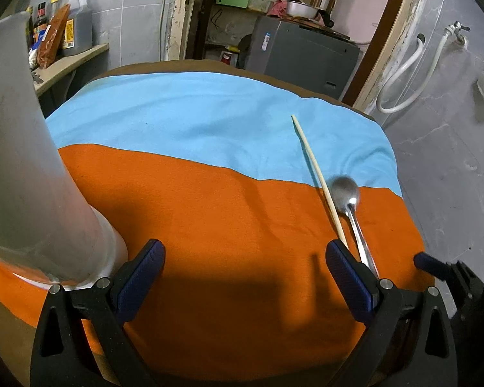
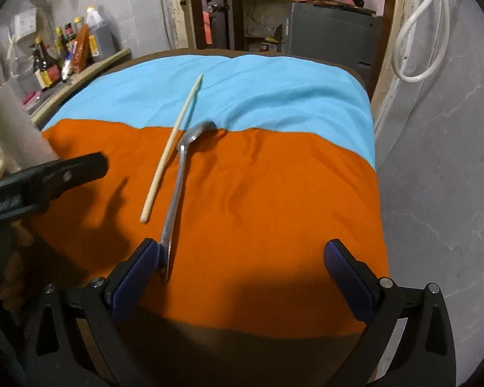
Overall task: Organize utensils
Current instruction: 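Move both tools back down over the steel spoon and wooden chopstick, then close the right gripper on the steel spoon while the left gripper grasps the wooden chopstick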
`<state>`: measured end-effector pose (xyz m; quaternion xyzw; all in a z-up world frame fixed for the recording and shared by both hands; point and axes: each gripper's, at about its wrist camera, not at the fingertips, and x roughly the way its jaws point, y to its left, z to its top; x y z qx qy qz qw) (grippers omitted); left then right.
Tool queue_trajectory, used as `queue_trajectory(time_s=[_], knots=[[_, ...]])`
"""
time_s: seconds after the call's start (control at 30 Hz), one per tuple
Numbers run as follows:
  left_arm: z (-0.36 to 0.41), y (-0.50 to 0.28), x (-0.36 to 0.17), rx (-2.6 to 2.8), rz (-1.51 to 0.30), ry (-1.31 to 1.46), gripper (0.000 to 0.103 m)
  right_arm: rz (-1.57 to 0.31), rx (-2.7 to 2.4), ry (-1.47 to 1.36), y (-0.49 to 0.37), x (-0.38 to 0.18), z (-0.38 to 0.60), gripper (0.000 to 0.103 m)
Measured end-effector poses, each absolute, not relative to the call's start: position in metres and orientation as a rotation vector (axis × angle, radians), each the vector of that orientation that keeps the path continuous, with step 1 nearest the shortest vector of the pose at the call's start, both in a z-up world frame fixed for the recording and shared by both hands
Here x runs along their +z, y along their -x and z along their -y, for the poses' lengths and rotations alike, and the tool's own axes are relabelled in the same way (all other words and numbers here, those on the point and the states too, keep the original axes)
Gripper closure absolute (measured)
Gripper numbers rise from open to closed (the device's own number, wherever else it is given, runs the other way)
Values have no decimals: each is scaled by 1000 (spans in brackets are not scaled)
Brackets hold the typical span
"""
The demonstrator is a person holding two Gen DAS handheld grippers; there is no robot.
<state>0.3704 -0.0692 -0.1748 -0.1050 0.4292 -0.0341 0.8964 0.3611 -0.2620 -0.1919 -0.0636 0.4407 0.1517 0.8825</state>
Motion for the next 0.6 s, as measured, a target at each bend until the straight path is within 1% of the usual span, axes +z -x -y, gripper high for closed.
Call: queue_trajectory(time_s=[0.07,0.1,0.27,0.33,0.37,0.47,0.53,0.6], knots=[[70,-372,-175,-70,-890,218,5,-915,285,131,-369,-191,265,2],[70,-371,-175,-70,-890,218,5,-911,268,130,-372,-191,267,5],[73,-372,-175,-86,-886,217,5,-900,237,98,-386,-189,279,12],[75,-371,-174,-103,-881,211,5,-886,249,100,-387,-187,281,18],[77,-370,-173,-110,-880,207,5,-880,254,107,-387,-186,281,23],[84,-370,-171,-142,-874,183,6,-872,278,115,-390,-185,282,28],[87,-372,-170,-161,-867,180,6,-863,313,119,-394,-184,281,32],[87,-375,-169,-183,-857,188,7,-857,355,110,-397,-184,281,42]])
